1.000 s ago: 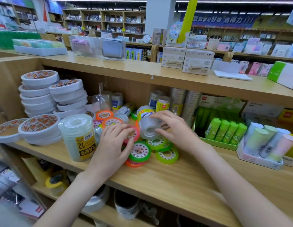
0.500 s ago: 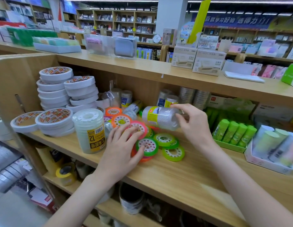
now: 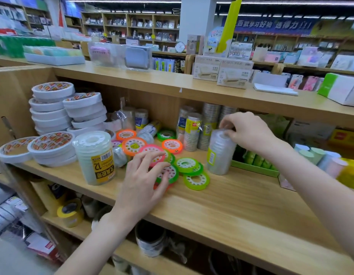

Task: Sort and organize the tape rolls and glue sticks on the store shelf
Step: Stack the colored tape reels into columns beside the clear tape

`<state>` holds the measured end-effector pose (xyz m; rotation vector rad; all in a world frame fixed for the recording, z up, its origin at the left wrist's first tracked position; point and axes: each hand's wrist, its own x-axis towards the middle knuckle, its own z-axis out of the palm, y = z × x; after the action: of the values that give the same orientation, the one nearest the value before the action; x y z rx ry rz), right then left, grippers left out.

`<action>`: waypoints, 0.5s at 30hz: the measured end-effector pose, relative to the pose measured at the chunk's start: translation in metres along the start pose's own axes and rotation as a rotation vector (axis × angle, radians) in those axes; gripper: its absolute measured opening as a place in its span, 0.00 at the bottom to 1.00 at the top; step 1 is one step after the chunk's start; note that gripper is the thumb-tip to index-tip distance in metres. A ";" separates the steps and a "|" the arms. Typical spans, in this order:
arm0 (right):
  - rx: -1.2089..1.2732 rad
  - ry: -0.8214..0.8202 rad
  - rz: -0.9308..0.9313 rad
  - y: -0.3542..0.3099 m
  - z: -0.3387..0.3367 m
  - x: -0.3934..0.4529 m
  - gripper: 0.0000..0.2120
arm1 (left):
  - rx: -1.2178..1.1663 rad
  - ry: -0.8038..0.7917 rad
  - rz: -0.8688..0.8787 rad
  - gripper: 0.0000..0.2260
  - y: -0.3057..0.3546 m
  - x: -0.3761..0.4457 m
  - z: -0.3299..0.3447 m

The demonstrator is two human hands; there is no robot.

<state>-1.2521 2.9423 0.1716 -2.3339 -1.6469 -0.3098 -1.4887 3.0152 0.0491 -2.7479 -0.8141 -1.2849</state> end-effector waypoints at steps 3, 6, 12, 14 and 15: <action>0.082 0.084 0.043 -0.001 0.002 0.006 0.07 | 0.020 -0.025 -0.033 0.14 -0.001 -0.007 -0.002; 0.068 0.343 -0.117 -0.006 0.006 -0.016 0.07 | 0.011 -0.038 -0.047 0.15 -0.002 -0.013 -0.004; -0.003 0.210 -0.593 -0.035 0.058 -0.058 0.19 | -0.026 -0.101 0.005 0.16 -0.009 -0.013 -0.004; -0.012 0.078 -0.572 -0.036 0.079 -0.061 0.23 | -0.032 -0.109 0.038 0.15 -0.010 -0.012 -0.003; 0.013 0.027 -0.529 -0.034 0.082 -0.062 0.23 | -0.047 -0.110 0.050 0.15 -0.011 -0.012 -0.002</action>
<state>-1.3034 2.9262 0.0773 -1.8356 -2.2217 -0.4257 -1.5020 3.0187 0.0394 -2.8784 -0.7251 -1.1677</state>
